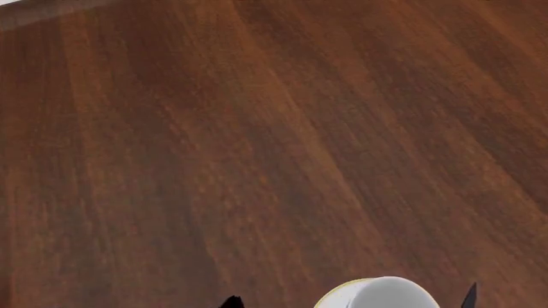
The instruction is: Put the white mug on the plate.
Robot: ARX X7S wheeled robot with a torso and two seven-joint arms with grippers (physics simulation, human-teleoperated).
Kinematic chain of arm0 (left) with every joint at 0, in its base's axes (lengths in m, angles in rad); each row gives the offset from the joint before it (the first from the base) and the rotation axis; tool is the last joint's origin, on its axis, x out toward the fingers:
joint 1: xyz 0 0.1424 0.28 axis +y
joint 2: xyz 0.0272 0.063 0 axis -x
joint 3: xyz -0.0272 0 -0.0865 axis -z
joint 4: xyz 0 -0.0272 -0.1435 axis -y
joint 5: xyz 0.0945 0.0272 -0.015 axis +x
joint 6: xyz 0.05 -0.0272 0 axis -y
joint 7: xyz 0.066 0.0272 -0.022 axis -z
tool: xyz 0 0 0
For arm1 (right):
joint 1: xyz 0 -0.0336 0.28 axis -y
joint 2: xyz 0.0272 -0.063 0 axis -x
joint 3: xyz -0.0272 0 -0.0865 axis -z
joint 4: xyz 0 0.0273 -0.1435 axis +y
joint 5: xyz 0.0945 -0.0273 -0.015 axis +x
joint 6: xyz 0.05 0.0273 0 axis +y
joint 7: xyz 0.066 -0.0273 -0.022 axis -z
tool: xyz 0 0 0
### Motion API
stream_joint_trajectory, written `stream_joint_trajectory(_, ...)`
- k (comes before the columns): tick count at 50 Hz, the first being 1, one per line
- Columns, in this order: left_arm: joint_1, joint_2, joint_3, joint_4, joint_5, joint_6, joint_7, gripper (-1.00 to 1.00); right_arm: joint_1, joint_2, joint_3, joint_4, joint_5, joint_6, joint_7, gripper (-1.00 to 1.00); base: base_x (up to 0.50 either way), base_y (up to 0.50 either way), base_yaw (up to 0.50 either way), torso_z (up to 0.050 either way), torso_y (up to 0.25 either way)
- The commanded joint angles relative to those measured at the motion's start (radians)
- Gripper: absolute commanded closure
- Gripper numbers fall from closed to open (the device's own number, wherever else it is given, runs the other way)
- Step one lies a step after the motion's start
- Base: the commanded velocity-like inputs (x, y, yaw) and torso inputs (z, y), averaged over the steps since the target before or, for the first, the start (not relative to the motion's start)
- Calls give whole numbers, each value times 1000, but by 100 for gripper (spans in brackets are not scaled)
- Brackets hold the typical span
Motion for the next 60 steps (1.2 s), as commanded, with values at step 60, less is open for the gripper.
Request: stream_joint_trajectory(60, -3, 7, 73, -136, 31, 61, 13, 100, -4, 13, -25, 11, 0, -18, 15, -100, 0, 0, 0, 0, 0)
